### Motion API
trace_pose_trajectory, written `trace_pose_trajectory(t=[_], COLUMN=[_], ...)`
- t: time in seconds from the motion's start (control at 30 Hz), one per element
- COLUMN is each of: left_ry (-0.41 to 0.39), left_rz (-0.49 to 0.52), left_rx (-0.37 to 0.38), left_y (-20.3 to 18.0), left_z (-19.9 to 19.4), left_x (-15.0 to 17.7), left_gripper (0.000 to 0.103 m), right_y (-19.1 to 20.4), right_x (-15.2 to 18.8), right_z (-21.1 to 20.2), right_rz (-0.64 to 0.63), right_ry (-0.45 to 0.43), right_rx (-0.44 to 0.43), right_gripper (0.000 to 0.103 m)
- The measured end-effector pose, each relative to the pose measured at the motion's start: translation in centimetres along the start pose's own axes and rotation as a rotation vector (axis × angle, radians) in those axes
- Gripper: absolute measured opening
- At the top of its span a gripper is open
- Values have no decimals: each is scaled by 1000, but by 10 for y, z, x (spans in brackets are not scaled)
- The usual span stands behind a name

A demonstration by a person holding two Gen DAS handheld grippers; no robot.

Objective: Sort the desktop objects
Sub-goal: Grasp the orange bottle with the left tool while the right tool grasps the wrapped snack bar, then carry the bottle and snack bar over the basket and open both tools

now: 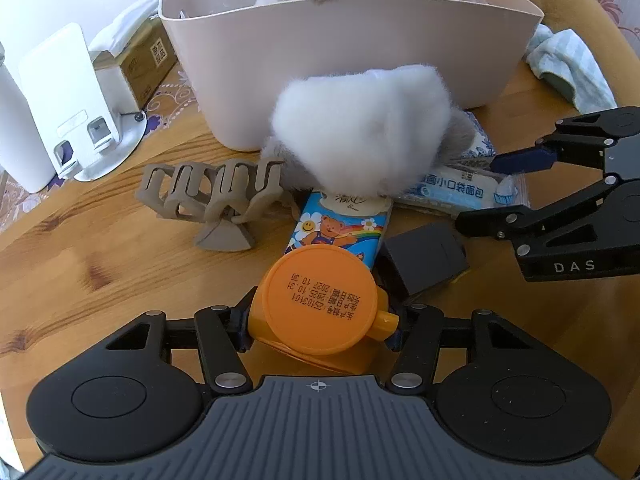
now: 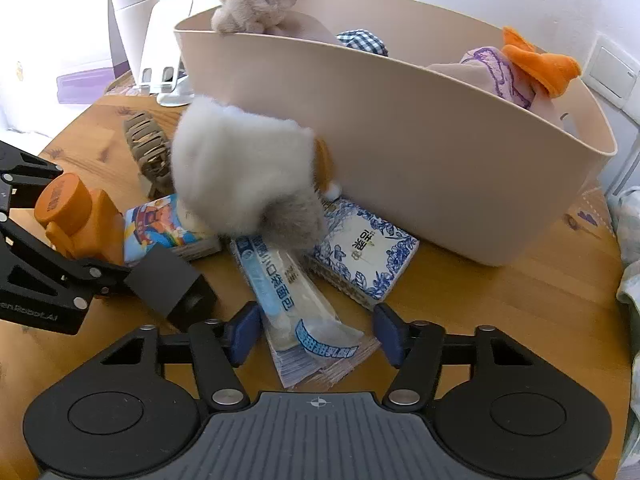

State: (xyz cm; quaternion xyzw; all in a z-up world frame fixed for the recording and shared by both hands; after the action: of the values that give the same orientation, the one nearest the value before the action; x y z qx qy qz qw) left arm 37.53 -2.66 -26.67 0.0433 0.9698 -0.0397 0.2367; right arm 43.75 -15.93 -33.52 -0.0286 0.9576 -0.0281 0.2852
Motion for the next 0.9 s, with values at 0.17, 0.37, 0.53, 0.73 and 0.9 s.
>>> trace_pose_trajectory(t=[0.17,0.37,0.53,0.73,0.9], left_ry=[9,16,27,-9,-57], left_rz=[10,-7,18,10,-31], left_rx=[-3,-3,-20,-16,-24], left_y=[-2,2,2,11,22], left_z=[-5,-12,-18,-37,-52], left_x=[10,24,33,37,28], left_gripper=[59,59,59,59,58], right_y=[11,17,16,-2,-8], right_x=[8,21,28,34,21], right_z=[-10,-22,-39,-71,-83], right_rz=[-26,-27,0,23,61], right_ry=[2,12,6,-39,-79], right_rx=[-19,-26,-37,-38,-52], right_gripper=[39,29,24,22,21])
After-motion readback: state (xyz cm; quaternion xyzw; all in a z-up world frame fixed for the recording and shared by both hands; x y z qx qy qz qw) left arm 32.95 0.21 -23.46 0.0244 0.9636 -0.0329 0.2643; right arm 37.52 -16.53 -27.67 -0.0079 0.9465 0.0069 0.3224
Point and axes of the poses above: each gripper's, at about its wrist camera, not at the fingertips, and z roughly the way its jaws point, y to its left, x to its underside, the point moved 4 cm from there along z, roughly the way its jaws point, and after that the axes turned 9 degrees about x, right-handed, at the moved point
